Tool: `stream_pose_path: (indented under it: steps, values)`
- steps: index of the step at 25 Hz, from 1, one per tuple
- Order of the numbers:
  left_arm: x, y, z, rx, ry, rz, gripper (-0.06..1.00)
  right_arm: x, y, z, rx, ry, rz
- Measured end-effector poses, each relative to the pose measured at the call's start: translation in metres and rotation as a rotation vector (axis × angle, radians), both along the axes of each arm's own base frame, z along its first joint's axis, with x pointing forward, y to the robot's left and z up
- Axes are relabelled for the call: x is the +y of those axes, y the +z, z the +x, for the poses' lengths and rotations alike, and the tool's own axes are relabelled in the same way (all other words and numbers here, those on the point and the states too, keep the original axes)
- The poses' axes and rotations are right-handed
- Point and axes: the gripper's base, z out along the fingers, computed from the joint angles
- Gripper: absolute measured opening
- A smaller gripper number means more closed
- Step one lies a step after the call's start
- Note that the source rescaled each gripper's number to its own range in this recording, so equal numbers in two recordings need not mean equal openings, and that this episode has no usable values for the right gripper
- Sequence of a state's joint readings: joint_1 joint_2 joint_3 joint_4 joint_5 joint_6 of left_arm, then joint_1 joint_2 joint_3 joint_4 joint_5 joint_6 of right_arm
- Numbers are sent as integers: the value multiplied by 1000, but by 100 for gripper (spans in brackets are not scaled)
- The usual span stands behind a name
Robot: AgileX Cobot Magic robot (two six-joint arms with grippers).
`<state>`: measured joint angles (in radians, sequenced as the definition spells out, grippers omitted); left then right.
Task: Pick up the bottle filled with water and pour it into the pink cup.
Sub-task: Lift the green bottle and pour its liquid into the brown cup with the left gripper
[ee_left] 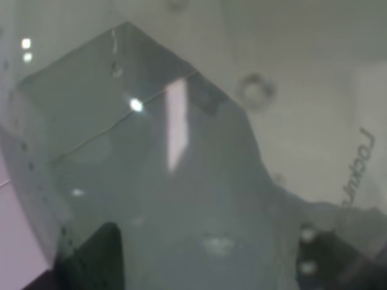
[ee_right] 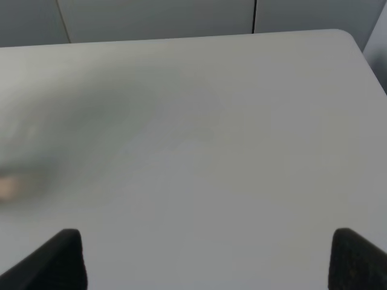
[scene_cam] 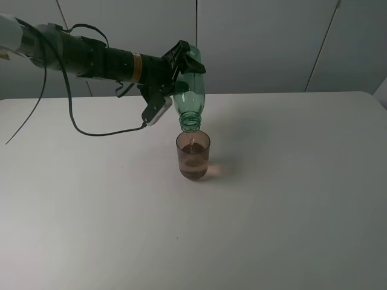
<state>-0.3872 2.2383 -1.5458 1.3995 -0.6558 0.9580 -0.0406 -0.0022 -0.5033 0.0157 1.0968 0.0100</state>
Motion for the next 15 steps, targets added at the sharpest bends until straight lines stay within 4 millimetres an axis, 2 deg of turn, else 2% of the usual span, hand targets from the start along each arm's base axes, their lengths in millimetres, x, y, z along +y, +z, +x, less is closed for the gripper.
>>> stream_pose_path:
  steps: [15]
  values:
    - [-3, 2, -1, -65, -26, 7, 2, 0, 0, 0, 0, 0, 0]
